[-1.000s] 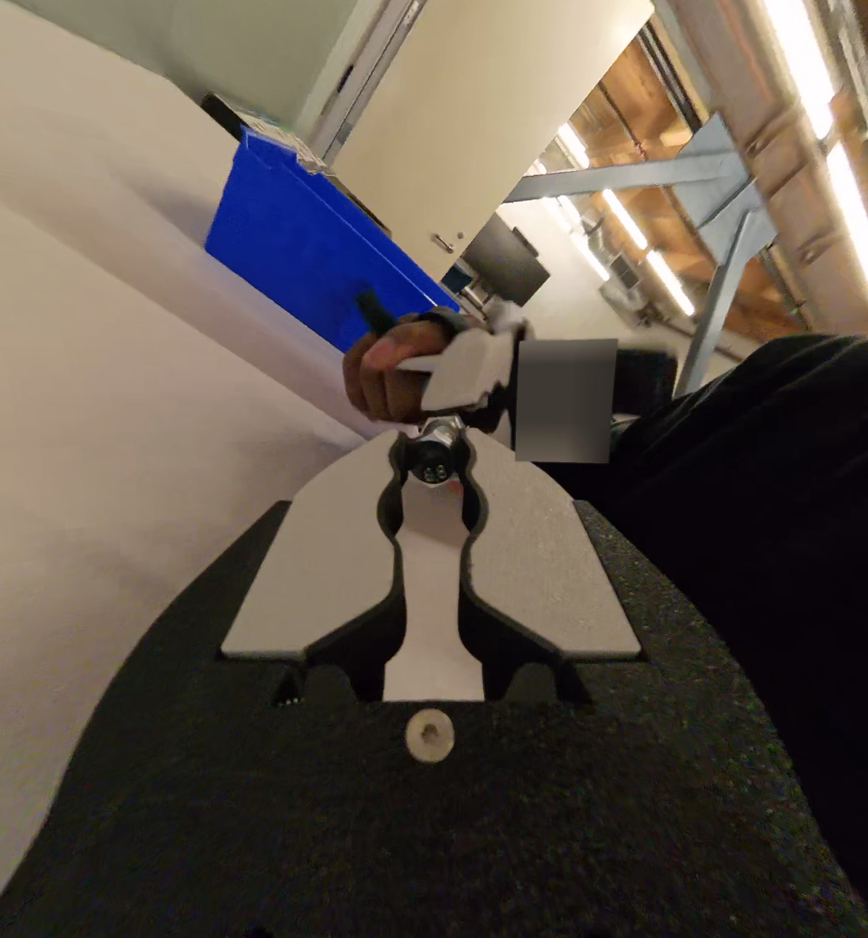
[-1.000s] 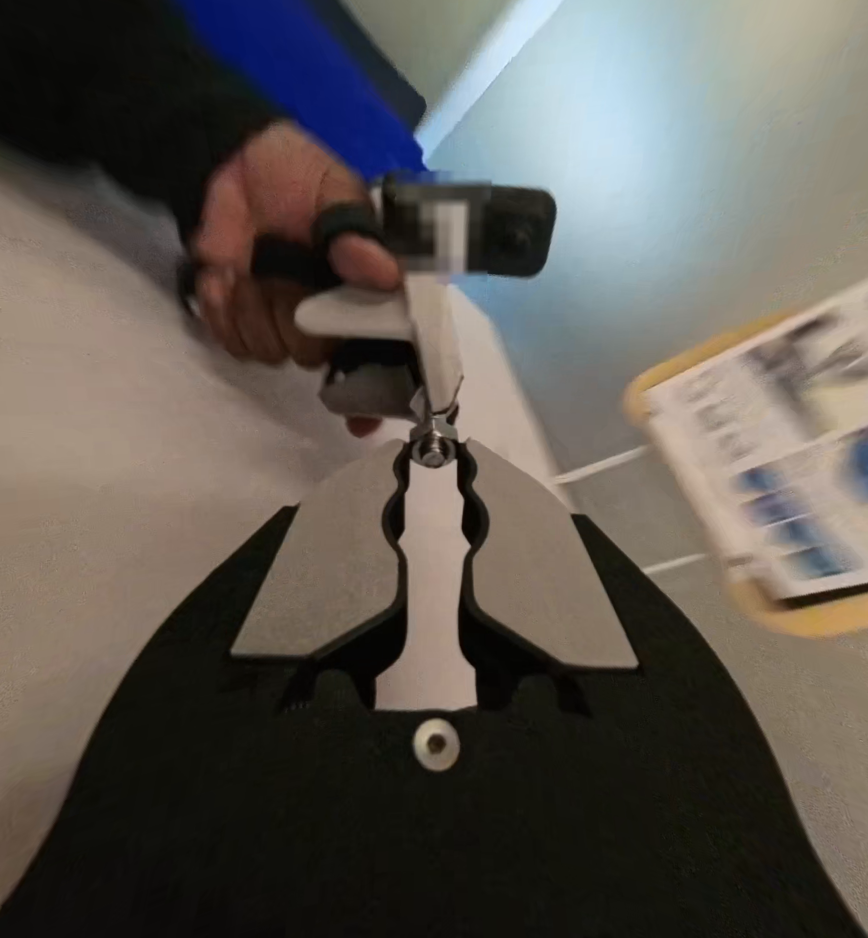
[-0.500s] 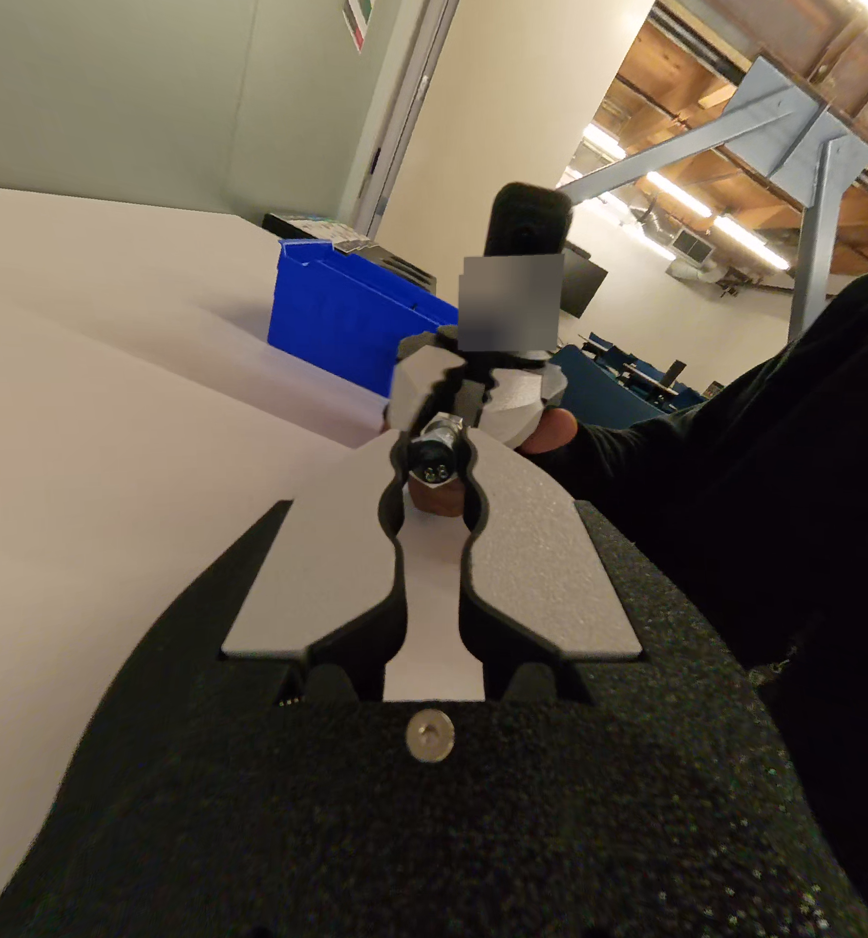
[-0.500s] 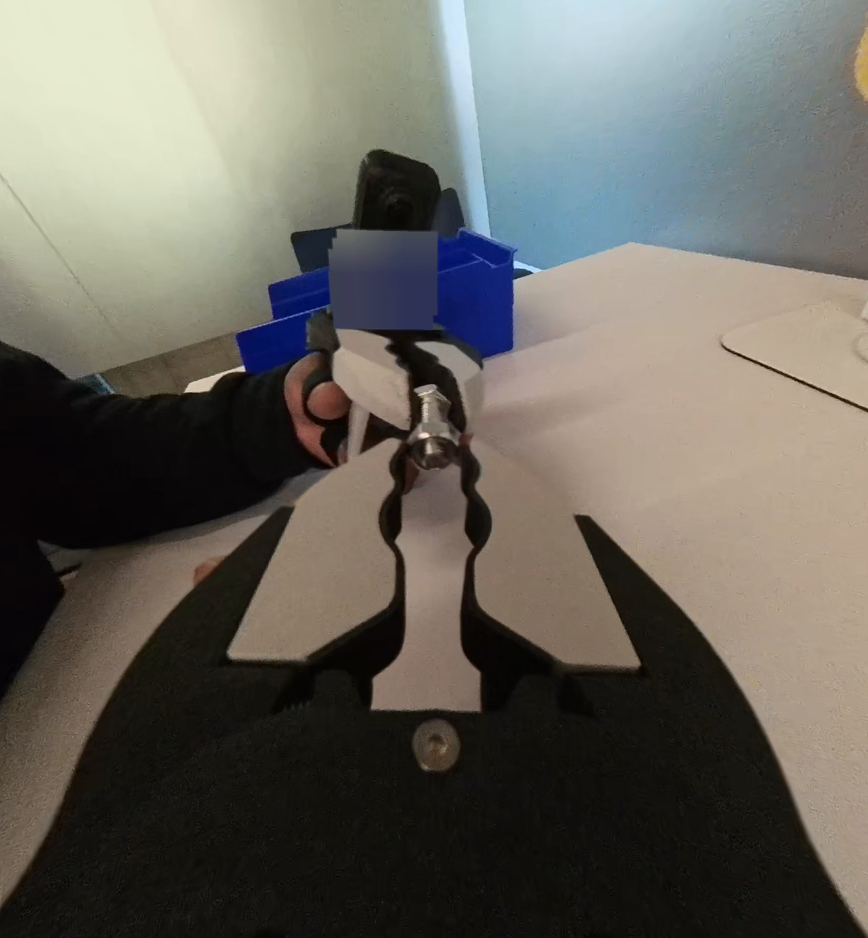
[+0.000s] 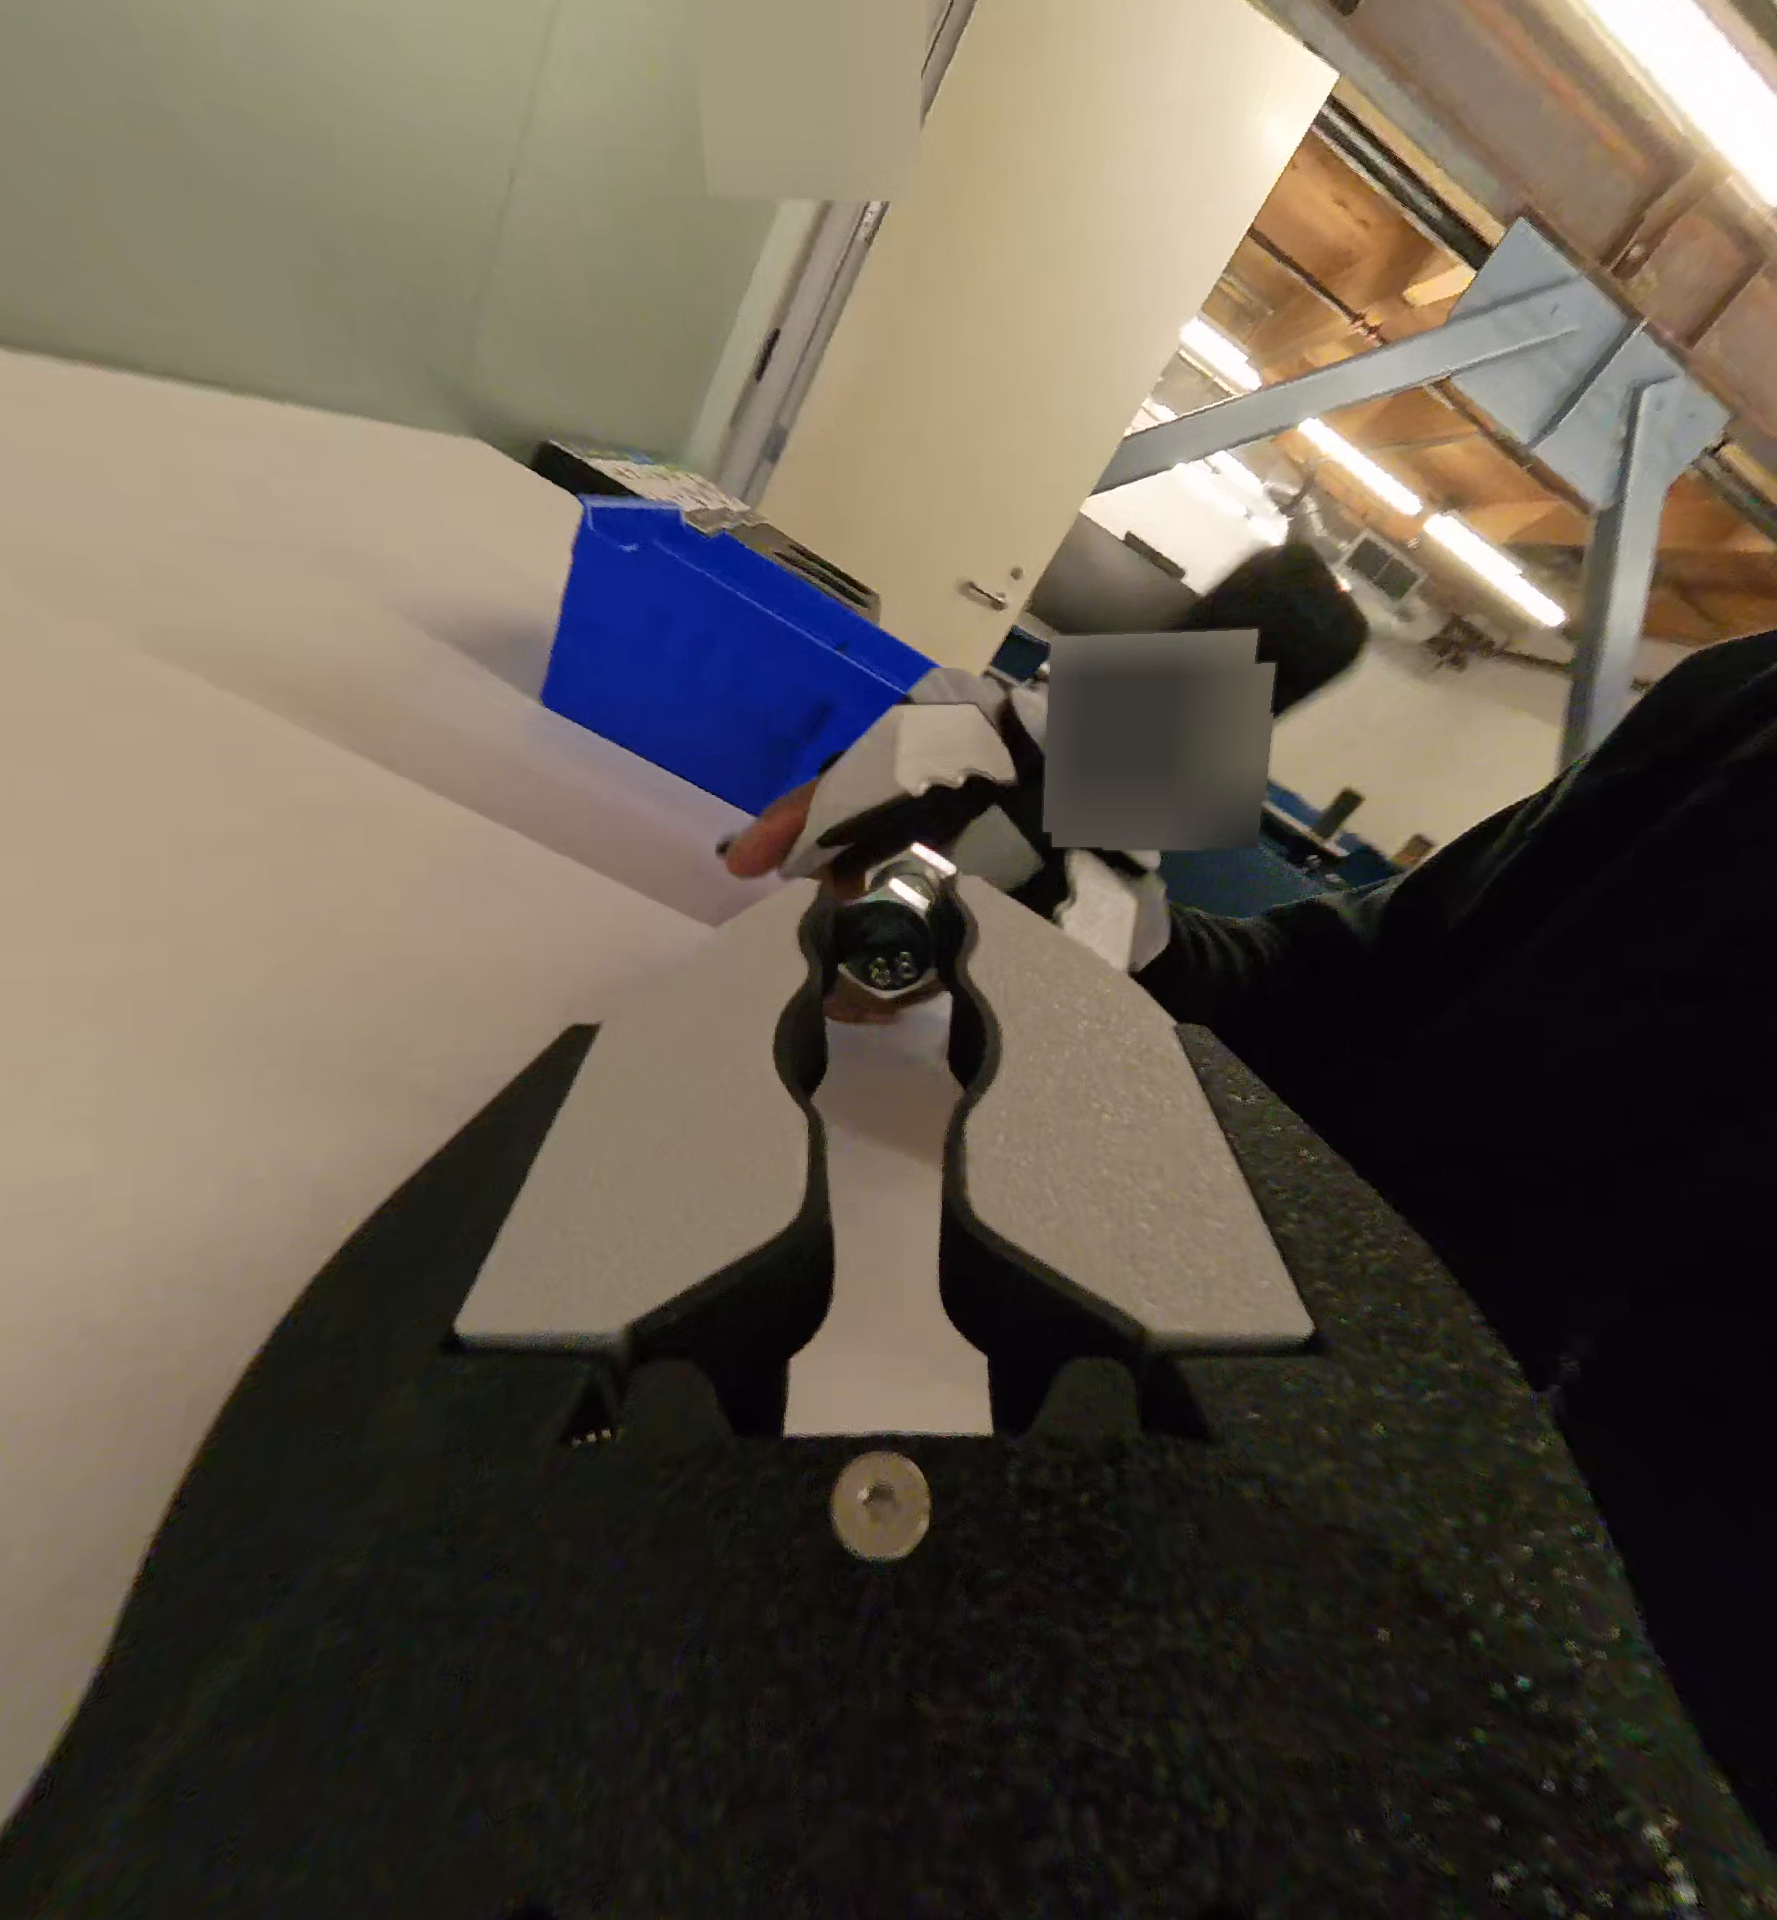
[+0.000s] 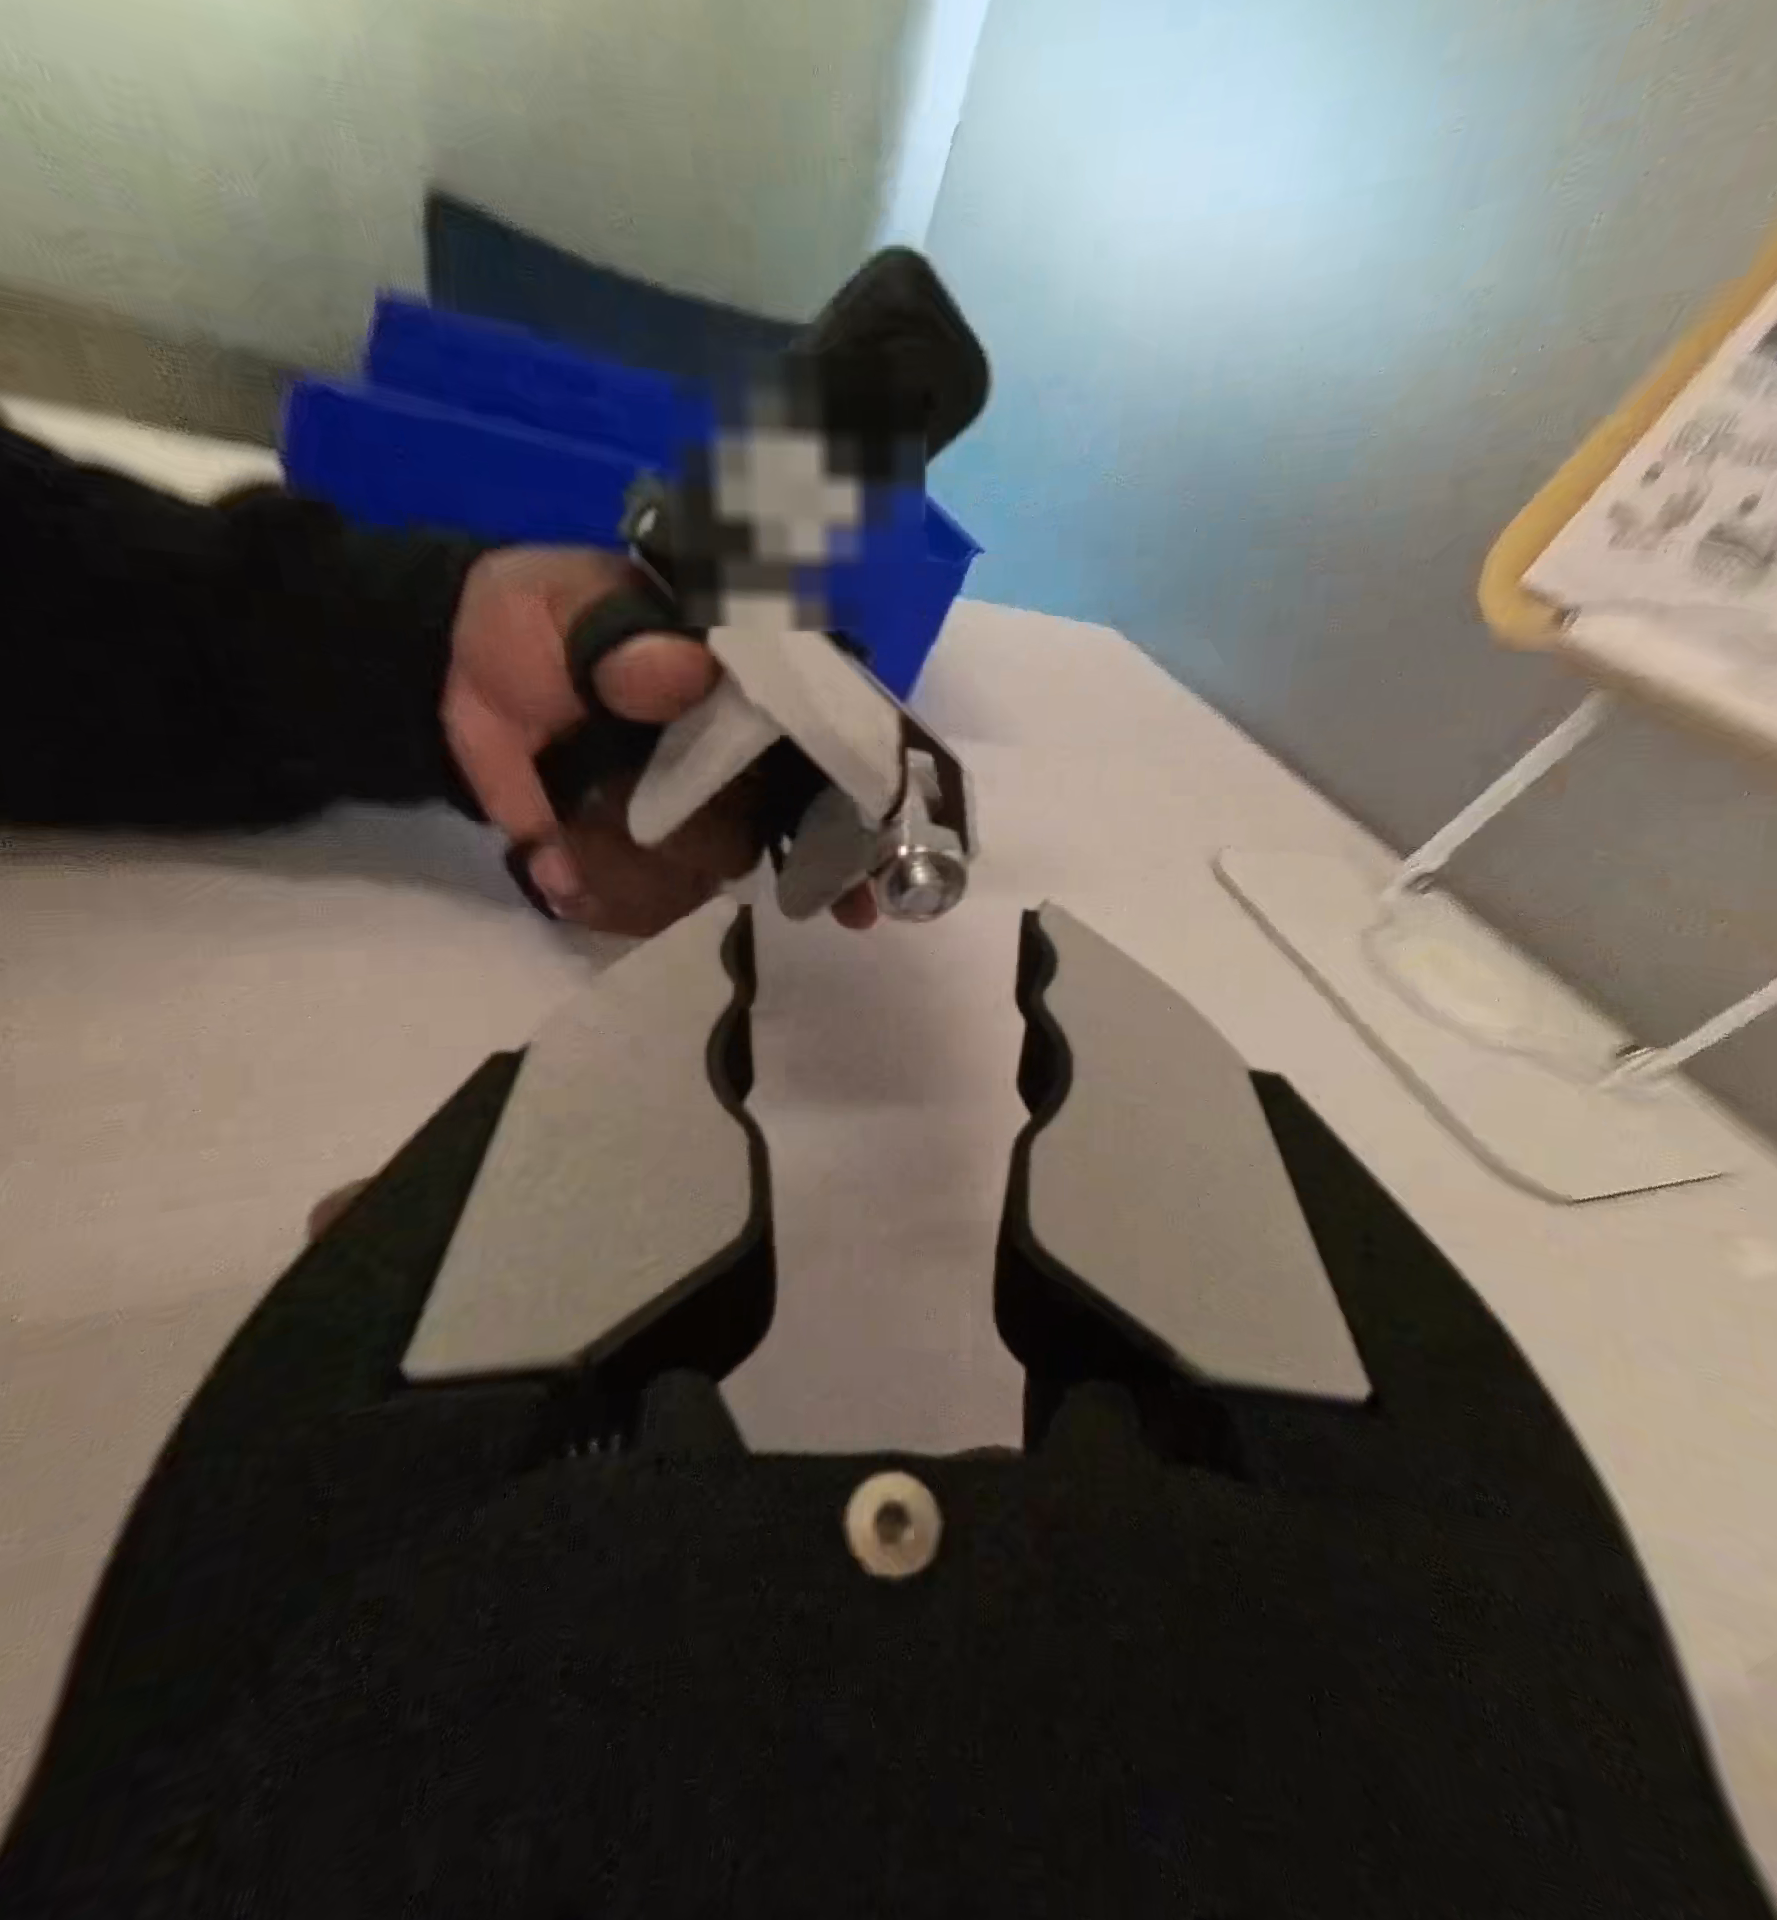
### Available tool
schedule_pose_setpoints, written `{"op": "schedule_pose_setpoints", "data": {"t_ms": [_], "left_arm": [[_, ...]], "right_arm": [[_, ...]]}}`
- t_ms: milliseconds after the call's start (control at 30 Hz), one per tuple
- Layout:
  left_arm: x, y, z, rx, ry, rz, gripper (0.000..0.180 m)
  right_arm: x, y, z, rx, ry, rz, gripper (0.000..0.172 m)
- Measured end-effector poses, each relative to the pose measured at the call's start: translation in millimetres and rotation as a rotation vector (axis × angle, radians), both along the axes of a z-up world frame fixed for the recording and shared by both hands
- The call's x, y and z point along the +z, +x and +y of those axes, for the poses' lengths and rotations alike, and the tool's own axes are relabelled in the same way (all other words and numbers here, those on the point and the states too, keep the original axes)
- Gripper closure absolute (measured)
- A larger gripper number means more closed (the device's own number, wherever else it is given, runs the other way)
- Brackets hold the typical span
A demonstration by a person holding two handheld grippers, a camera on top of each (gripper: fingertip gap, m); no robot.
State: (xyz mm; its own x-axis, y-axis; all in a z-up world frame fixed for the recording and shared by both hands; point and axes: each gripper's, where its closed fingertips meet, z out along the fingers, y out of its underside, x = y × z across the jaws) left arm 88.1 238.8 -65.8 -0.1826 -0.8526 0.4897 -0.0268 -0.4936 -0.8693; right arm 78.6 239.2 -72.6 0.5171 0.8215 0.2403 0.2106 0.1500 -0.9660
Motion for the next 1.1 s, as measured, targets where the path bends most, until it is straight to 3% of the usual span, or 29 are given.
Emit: {"op": "schedule_pose_setpoints", "data": {"t_ms": [133, 233, 333, 433, 500, 567, 667, 767, 867, 900, 967, 1100], "left_arm": [[3.6, -0.3, -2.9, 0.015, 0.095, -0.002, 0.163], [0.9, 1.8, -6.2, 0.005, 0.121, 0.016, 0.163], [-3.4, 2.0, -9.2, -0.024, 0.087, 0.038, 0.163], [-7.6, 2.5, -14.0, -0.090, -0.034, 0.047, 0.163], [-12.7, 4.4, -10.3, -0.074, -0.052, 0.060, 0.163], [-7.7, 3.8, -8.0, -0.053, -0.032, 0.032, 0.163], [-0.8, 0.8, -3.5, -0.011, 0.024, 0.005, 0.163], [2.5, -1.5, -2.0, 0.005, 0.053, -0.003, 0.163], [3.0, -0.6, -4.4, -0.005, 0.060, -0.004, 0.163], [1.4, 0.1, -5.3, -0.008, 0.062, 0.006, 0.163], [-0.5, -0.1, -6.6, -0.021, 0.051, 0.017, 0.163], [-5.1, 2.2, -11.5, -0.075, -0.051, 0.038, 0.163]], "right_arm": [[5.9, -0.3, 2.7, 0.055, -0.256, 0.208, 0.130], [1.6, -0.7, -0.1, 0.062, -0.222, 0.155, 0.153], [-3.1, 0.8, -1.1, -0.006, 0.069, -0.071, 0.153], [-6.2, 2.4, -4.1, -0.109, 0.590, -0.424, 0.154], [-10.8, 4.1, -3.4, -0.130, 0.673, -0.520, 0.153], [-2.9, 3.6, -5.4, -0.106, 0.542, -0.365, 0.140], [8.0, 4.9, -2.1, -0.053, 0.190, -0.075, 0.130], [11.3, 5.6, 2.6, 0.001, -0.107, 0.145, 0.131], [2.3, 2.6, 1.2, 0.034, -0.188, 0.153, 0.146], [-0.4, 1.1, -1.1, 0.036, -0.151, 0.113, 0.155], [-4.0, 1.1, -2.5, 0.007, -0.020, -0.001, 0.155], [-5.6, 5.4, -4.0, -0.111, 0.568, -0.395, 0.155]]}}
